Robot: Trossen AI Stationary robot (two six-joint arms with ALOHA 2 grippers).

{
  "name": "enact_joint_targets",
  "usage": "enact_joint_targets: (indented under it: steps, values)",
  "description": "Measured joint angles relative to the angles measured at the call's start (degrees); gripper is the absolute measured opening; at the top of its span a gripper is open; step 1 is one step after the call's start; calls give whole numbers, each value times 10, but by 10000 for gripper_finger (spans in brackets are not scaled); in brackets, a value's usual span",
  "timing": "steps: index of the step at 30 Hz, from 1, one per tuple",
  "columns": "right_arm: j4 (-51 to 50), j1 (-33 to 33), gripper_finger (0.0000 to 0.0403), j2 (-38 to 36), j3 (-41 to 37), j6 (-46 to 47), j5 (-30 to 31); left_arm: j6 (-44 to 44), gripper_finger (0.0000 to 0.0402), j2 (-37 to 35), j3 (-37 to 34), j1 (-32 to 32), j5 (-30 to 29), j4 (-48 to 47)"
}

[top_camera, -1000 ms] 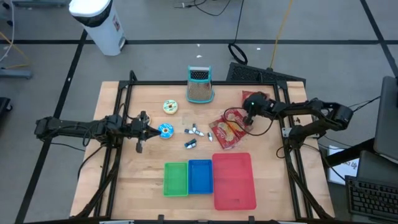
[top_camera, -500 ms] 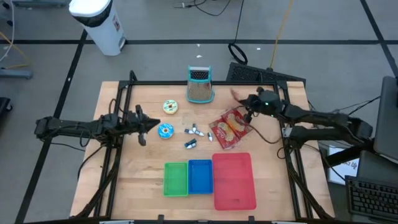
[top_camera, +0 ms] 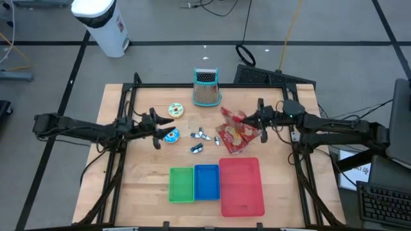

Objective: Pick & Place Food Item
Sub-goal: Put the top red popcorn bag into the red bin

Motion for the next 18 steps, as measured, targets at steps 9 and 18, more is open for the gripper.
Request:
enact_joint_targets:
  steps: [9, 18]
  values:
    - [51, 72, 0, 14, 0, 14, -19, 80, 212, 189, 160, 13, 99, 64]
    - [107, 112, 0, 30, 0, 10, -18, 84, 212, 353, 338, 42, 202, 46]
